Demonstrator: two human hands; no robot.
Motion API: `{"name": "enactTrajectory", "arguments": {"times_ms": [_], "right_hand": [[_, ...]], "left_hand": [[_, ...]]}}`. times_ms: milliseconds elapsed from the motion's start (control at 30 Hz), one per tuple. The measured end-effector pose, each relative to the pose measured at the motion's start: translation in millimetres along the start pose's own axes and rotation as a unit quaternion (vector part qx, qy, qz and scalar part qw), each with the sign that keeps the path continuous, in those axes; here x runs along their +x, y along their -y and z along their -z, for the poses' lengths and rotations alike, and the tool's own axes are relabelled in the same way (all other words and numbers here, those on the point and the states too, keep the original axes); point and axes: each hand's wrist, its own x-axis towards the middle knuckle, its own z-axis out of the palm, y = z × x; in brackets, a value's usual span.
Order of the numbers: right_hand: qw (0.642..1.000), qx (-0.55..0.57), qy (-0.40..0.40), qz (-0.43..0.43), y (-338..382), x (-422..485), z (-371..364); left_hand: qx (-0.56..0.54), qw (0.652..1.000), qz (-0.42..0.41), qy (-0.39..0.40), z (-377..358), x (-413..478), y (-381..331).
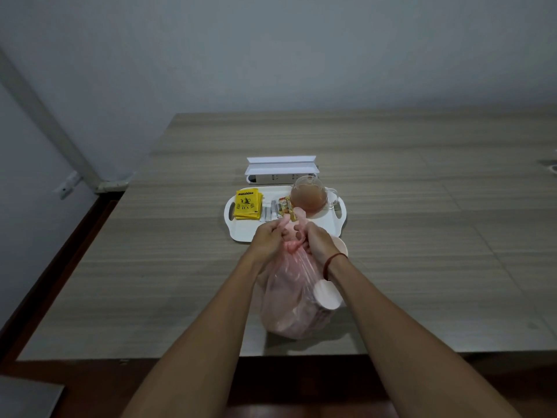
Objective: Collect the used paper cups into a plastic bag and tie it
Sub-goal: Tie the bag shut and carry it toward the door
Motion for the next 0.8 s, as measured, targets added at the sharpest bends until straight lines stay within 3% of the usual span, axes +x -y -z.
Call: {"name": "enactTrajectory", "arguments": {"times_ms": [100,267,400,533,600,800], "right_hand": [[0.999,-0.026,0.003,0.039,-7.0,1.2,3.3],[0.997,-0.027,-0.046,0.05,-12.8,4.8,1.2],[0.997,-0.061,-0.015,0.038,-7.7,0.1,-6.6],[0.999,0.017,0.041,0.004,-6.3,-3.4,-6.3],[0.997,0.004,0.075,0.016,-10.5,-3.1,-5.2],[0.998,-0.024,0.04,0.048,-19.6,-2.5,-4.7]], "left_hand": [[0.036,0.998,-0.037,-0.04,8.7,-0.3,9.7],[0.037,0.998,-0.041,-0.004,14.6,-4.3,8.8],[0.012,0.999,-0.029,0.015,20.2,-3.2,11.8],[-0.05,0.998,0.002,0.028,22.7,-7.8,10.2],[-0.05,0.998,0.024,0.019,23.4,-4.5,12.0],[-0.071,0.997,0.001,0.033,21.7,-7.3,15.0]]}}
